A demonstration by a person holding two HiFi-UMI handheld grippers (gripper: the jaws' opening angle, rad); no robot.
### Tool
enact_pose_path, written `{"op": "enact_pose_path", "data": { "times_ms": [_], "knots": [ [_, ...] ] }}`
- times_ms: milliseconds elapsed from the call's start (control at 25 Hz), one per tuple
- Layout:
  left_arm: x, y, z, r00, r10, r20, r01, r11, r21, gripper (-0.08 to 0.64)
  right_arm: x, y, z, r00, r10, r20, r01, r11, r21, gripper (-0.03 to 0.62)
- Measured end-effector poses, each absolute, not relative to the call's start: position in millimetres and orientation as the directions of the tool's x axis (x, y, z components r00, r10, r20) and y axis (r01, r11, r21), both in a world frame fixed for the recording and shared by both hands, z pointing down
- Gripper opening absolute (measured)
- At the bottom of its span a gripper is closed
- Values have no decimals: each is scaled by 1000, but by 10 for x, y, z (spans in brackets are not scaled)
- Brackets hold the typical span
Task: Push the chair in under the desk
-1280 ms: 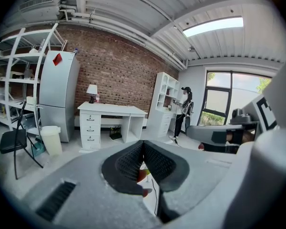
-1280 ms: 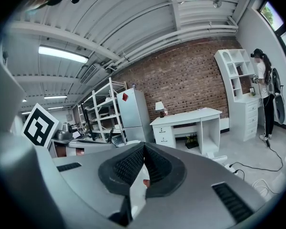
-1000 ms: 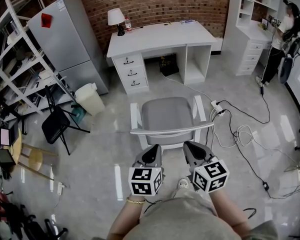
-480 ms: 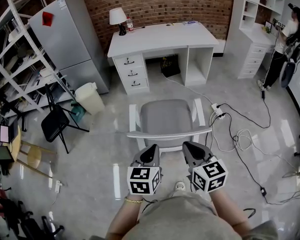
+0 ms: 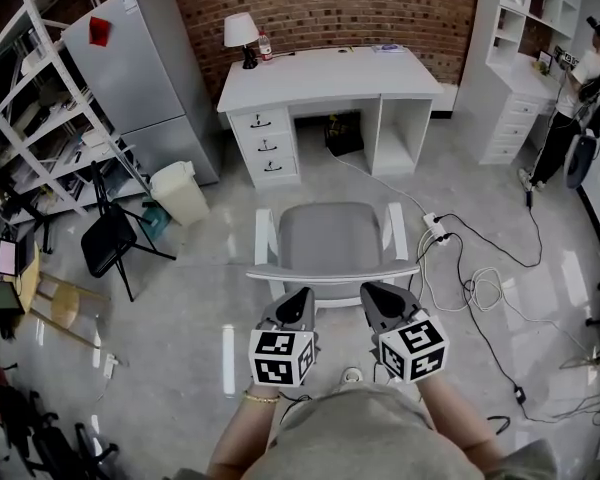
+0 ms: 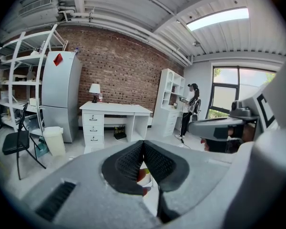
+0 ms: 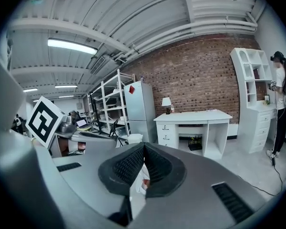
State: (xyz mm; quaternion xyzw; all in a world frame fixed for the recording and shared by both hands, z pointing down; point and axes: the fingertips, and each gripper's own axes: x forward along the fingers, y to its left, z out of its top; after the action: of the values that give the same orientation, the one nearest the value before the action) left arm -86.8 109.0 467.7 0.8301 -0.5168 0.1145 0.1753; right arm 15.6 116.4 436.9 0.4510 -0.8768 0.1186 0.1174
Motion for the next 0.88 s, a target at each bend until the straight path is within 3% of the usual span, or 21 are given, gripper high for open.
{"op": "enact_pose_path", "data": {
  "times_ms": [520,880],
  "knots": [
    [-769,860,4779,413,-824,387,-910,-389,145,9,225,887,4478,-601,-717,353,-775,631,-36,8],
    [-738,735,4919,444,-788,427,-881,-471,48,11,256,780,4635,-618,-656,434,-710,703,52,8]
  ]
}}
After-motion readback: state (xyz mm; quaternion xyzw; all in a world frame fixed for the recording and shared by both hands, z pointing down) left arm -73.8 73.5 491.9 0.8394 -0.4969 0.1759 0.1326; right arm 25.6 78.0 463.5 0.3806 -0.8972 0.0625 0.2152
